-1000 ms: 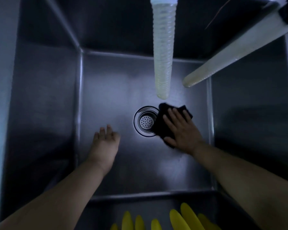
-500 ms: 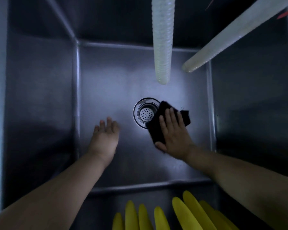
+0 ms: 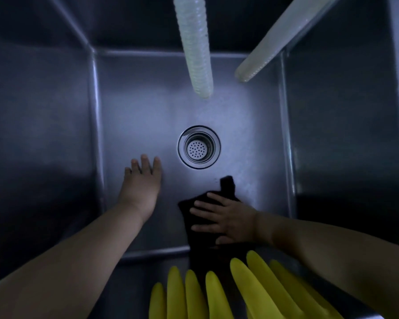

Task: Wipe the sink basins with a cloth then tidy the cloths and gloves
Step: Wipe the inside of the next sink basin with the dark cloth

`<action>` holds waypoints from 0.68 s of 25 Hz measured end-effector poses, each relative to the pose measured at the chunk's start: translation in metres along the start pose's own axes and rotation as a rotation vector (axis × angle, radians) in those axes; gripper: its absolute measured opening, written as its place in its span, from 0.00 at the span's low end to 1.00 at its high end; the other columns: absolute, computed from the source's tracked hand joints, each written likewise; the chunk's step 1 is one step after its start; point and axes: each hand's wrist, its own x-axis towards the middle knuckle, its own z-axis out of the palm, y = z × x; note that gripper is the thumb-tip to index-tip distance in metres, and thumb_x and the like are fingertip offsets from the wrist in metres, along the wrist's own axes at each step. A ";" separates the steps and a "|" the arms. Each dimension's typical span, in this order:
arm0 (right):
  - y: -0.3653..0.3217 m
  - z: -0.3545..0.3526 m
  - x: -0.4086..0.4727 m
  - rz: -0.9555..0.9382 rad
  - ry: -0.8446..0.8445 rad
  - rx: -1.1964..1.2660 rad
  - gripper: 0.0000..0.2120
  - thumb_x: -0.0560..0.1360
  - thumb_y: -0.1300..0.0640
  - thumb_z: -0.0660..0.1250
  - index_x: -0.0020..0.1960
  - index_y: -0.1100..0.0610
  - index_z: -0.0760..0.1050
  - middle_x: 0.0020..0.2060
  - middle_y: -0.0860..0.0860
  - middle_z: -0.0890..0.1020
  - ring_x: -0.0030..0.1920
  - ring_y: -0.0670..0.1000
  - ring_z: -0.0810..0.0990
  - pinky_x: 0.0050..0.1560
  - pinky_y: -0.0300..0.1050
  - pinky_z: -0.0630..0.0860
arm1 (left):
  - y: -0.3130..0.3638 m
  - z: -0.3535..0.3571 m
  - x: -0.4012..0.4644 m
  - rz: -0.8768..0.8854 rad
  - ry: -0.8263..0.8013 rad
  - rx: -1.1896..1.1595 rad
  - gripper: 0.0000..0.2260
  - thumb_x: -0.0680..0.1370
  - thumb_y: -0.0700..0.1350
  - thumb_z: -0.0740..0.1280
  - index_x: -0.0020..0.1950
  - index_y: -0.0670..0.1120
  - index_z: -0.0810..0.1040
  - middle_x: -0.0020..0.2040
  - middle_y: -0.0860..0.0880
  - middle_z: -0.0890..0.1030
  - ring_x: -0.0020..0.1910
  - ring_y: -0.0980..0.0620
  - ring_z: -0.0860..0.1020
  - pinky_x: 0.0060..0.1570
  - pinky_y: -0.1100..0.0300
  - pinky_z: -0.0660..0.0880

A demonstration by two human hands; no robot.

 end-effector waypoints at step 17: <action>0.034 -0.050 0.107 2.173 0.090 1.095 0.47 0.73 0.33 0.56 0.75 0.54 0.30 0.74 0.62 0.33 0.72 0.62 0.29 0.67 0.70 0.34 | 0.004 0.000 -0.002 -0.002 0.027 0.058 0.38 0.75 0.47 0.66 0.75 0.39 0.45 0.74 0.33 0.52 0.71 0.33 0.59 0.66 0.47 0.63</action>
